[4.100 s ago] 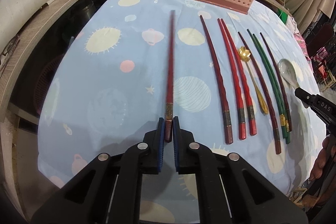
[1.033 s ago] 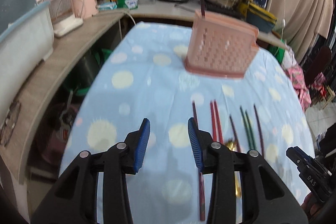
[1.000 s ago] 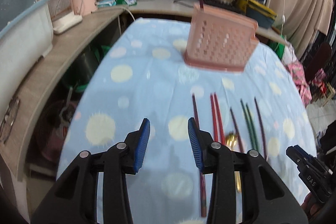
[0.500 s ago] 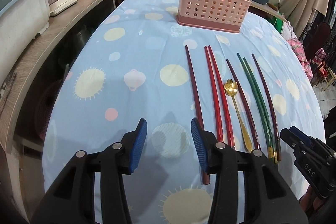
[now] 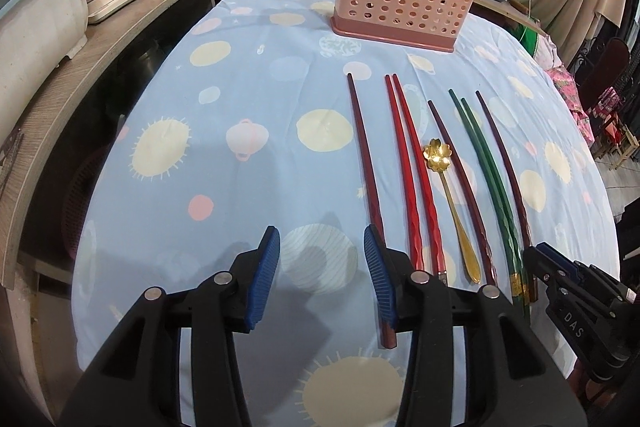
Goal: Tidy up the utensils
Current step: 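Grasp a dark red chopstick with right tool while left tool grasps another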
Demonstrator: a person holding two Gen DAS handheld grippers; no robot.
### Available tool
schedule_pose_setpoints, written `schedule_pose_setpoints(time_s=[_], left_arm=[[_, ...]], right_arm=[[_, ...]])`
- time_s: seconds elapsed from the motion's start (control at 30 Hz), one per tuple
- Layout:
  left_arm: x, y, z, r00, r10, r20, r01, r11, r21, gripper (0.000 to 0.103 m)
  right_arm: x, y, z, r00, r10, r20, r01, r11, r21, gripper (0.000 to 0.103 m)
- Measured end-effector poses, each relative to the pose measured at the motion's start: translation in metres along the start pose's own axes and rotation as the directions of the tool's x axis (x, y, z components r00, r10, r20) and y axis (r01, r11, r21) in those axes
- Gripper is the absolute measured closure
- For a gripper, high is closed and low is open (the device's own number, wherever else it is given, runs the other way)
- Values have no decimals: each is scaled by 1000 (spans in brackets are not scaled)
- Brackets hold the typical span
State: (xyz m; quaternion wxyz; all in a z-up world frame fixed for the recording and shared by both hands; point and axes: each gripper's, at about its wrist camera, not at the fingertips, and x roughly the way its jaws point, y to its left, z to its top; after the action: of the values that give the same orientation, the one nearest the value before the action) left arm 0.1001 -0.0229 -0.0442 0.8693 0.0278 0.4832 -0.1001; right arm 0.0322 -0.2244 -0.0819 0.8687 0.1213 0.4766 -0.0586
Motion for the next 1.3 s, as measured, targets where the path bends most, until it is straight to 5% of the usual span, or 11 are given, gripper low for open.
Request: schedule_pose_setpoints(time_s=[0.47,1.13,1.3], left_arm=[[-1,-14,-14,998,-50,-33,51,998,30,61],[15,-16,-25,992,-50,-114,53,998,26,60],[16,-17,-25,992,-53,-118,57,998,28,70]], right_arm=[[-2,0,-3,1000,0,-3,0,1000,5,96],[-2,-1,-6,1000,2,-1,-2,1000,6,96],[-2,-1,-6,1000,2,-1,-2,1000,6,96]])
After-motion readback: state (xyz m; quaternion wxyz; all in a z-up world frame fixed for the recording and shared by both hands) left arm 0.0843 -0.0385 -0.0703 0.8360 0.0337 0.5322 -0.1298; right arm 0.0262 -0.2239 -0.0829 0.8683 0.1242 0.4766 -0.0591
